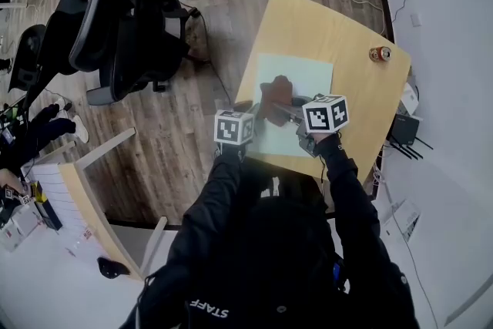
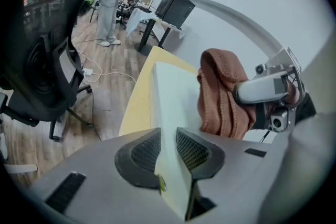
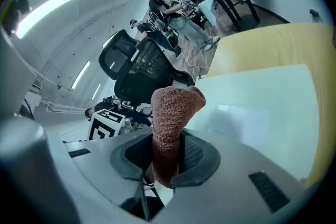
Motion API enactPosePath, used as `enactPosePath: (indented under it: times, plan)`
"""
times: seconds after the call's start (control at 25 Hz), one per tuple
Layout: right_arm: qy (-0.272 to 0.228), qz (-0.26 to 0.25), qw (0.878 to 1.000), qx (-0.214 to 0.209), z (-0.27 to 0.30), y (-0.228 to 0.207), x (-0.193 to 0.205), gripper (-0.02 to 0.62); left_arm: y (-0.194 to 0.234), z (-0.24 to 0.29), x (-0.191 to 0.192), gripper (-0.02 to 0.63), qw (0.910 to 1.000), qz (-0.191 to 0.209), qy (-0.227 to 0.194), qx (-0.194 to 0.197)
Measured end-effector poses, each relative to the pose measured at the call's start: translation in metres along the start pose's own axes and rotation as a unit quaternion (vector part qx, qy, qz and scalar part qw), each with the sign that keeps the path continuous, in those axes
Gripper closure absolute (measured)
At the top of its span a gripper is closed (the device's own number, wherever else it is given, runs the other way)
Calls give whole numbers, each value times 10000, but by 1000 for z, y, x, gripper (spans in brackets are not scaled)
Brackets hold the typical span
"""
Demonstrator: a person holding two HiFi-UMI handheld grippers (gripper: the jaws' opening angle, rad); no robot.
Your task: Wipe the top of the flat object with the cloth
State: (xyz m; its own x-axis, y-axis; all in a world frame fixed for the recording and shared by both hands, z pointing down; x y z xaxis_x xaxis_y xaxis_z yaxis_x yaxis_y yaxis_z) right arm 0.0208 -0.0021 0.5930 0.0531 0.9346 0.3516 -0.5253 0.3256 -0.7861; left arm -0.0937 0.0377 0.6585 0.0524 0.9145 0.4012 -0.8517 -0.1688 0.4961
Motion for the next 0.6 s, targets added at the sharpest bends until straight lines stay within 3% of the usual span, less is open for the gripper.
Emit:
enactPosePath:
  times: [0.16, 0.36, 0.6]
  plan:
    - [322, 90, 9994, 55, 28, -11, 14, 489, -1, 0, 0, 499, 10000, 10, 12, 30]
    - [541, 54, 9974, 463, 44, -28, 25, 489, 1, -1, -2, 499, 10000, 37, 1, 23]
    - [511, -11, 9964, 677, 39, -32, 29, 491, 3, -2, -2, 499, 10000, 42, 20, 13]
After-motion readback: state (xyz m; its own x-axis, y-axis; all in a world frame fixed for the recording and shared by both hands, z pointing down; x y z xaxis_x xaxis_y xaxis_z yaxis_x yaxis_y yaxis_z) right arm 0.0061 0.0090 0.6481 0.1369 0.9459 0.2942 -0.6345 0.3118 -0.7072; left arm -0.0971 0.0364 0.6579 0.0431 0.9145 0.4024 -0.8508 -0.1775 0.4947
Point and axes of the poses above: the fingertips, and each gripper's own axes: z forward along the fingers, y to its left, x out of its underside, the point moved 5 cm from there along -z, backward along the fingers, and after that the axes turned 5 degrees about -y, right-handed, at the moved point
